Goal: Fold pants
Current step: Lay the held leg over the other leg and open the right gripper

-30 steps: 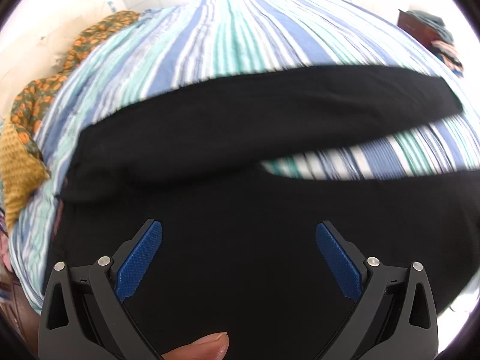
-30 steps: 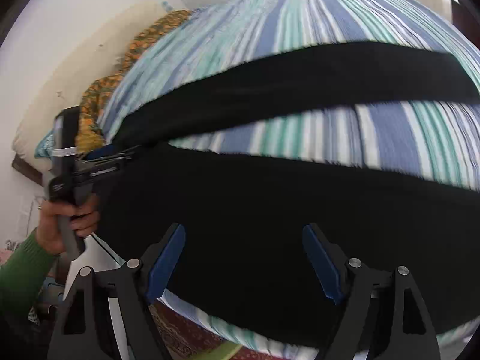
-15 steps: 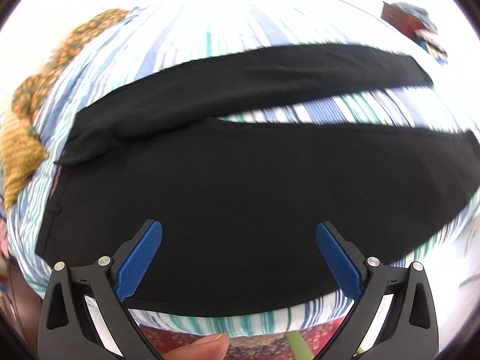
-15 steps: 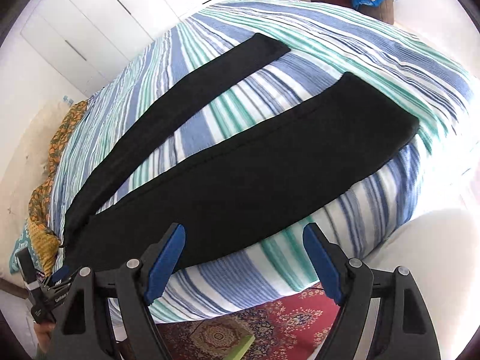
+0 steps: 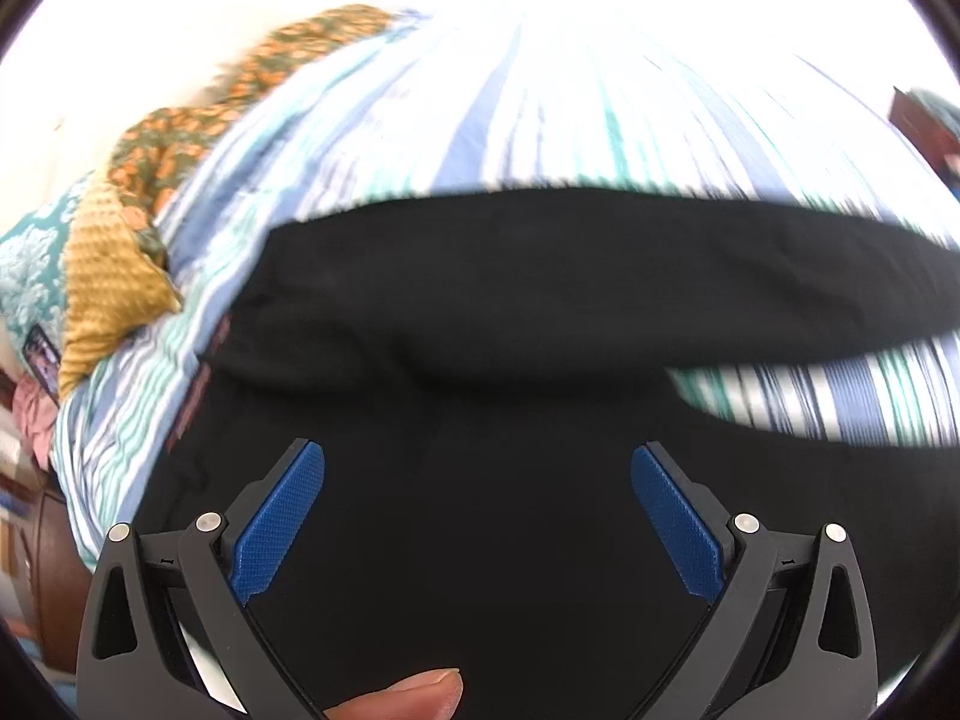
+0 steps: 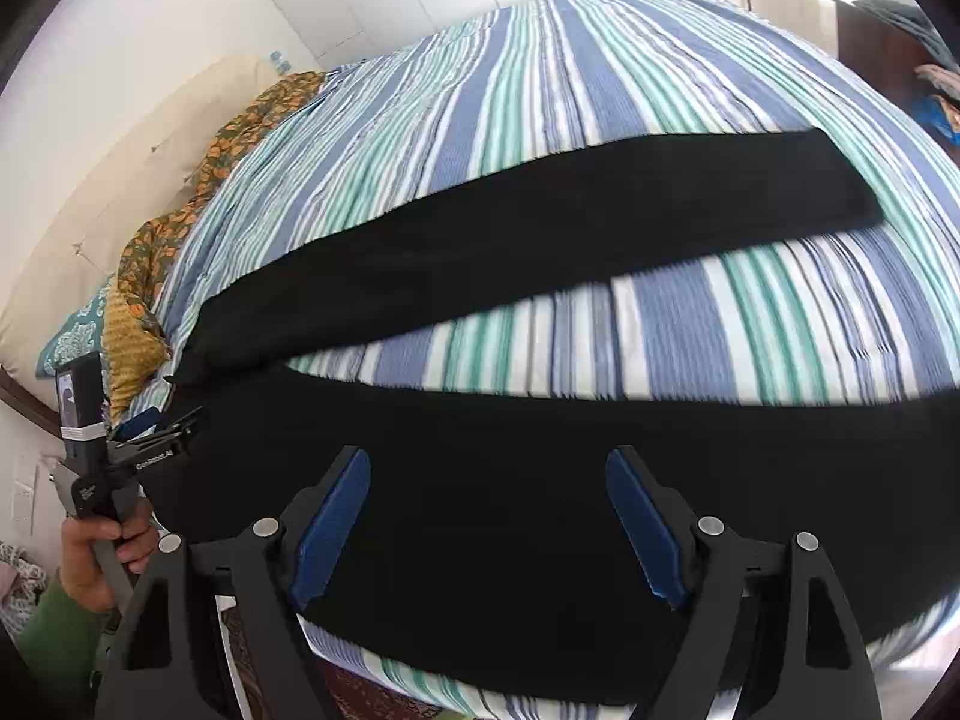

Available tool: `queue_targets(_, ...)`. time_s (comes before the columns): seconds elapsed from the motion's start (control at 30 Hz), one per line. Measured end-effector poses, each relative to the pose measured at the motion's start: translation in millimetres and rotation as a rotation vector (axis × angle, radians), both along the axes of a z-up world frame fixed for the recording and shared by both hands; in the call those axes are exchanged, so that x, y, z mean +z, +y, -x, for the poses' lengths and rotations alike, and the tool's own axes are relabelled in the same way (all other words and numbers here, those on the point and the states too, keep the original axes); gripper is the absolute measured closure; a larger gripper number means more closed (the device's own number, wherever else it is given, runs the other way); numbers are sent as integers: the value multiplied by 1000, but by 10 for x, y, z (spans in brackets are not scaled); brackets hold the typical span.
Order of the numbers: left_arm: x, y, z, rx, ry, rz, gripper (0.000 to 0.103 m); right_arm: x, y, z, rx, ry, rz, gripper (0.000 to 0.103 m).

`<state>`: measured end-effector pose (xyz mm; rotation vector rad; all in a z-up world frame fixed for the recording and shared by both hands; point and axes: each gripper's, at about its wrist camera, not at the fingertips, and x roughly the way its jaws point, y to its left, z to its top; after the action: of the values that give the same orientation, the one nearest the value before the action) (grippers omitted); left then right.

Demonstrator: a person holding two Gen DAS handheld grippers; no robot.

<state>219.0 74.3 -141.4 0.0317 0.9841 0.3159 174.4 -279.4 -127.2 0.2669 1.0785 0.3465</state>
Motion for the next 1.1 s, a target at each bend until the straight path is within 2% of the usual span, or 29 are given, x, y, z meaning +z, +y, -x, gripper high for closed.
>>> queue_targets(0.17,-192,397,-545,148,-28,30,1,-42,705,-898,121,16,-67,22)
queue_targets(0.27,-493,510,-711,182,25,0,0,-312,1081,-1336,197,63,-167,22)
queue_targets(0.3,-588,557,-714,176,24,11,0,-425,1144,-1463,214,80,-183,22)
queue_targets(0.33,-635,593,-674,168,1,24,0,-542,1169,-1585,229,88,-167,22)
queue_targets(0.4,-675,590,-565,164,-61,38,0,-754,1078,-1790,249,88,-69,22)
queue_targets(0.47,-699,558,-513,163,-97,28,0,-904,762,-1969,229,79,28,23)
queue_targets(0.53,-740,533,-513,163,-104,21,0,-976,204,-2118,173,55,97,24)
queue_targets(0.6,-776,520,-526,165,-108,15,0,-980,-495,-2226,96,26,122,29)
queue_targets(0.63,-780,515,-541,166,-110,12,0,-969,-863,-2262,39,19,142,30)
queue_targets(0.73,-786,506,-527,168,-120,12,0,-874,-1874,-2285,-231,29,293,28)
queue_targets(0.77,-790,513,-525,168,-123,16,0,-827,-2154,-2274,-305,35,316,28)
queue_targets(0.8,-791,525,-527,169,-126,20,0,-769,-2391,-2264,-348,31,295,28)
queue_targets(0.87,-796,534,-530,170,-128,24,0,-654,-2683,-2296,-393,16,279,28)
queue_targets(0.93,-803,530,-534,171,-128,21,1,-585,-2792,-2412,-380,9,270,28)
queue_targets(1.1,-820,523,-535,172,-131,19,1,-703,-2614,-2807,-320,80,319,28)
